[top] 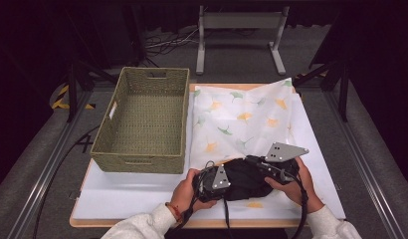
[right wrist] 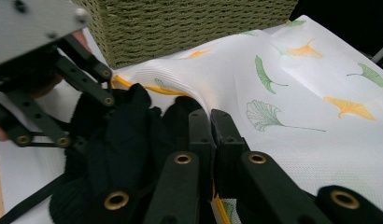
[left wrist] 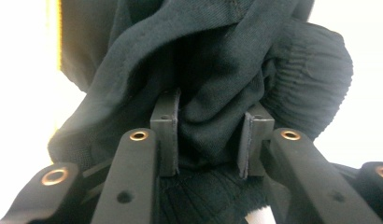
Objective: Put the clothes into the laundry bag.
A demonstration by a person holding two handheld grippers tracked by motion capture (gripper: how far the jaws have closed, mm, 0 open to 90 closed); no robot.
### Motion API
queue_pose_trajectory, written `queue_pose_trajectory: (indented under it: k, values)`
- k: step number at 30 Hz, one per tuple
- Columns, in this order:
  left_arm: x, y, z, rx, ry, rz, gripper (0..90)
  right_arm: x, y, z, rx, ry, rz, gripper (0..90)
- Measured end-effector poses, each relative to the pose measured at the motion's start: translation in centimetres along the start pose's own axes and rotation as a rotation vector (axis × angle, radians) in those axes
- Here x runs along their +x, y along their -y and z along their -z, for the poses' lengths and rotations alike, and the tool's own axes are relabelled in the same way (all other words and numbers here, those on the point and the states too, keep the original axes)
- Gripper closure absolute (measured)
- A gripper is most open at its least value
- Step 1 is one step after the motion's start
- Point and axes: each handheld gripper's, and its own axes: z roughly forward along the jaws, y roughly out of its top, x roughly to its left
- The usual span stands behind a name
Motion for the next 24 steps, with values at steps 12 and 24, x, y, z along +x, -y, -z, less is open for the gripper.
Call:
queue_pose_trajectory:
  k: [12,24]
  values:
    - [1.0,-1.3,-0.9,0.033,-0.092,-0.002,81.0,0.1,-0.1,0.1,-0.007,-0.003,0.001,88.8]
    - [2.7,-2.4,-2.0,0.059,-0.142,0.035,82.9,0.2,-0.2,0.2,-0.013,-0.001,0.001,88.9]
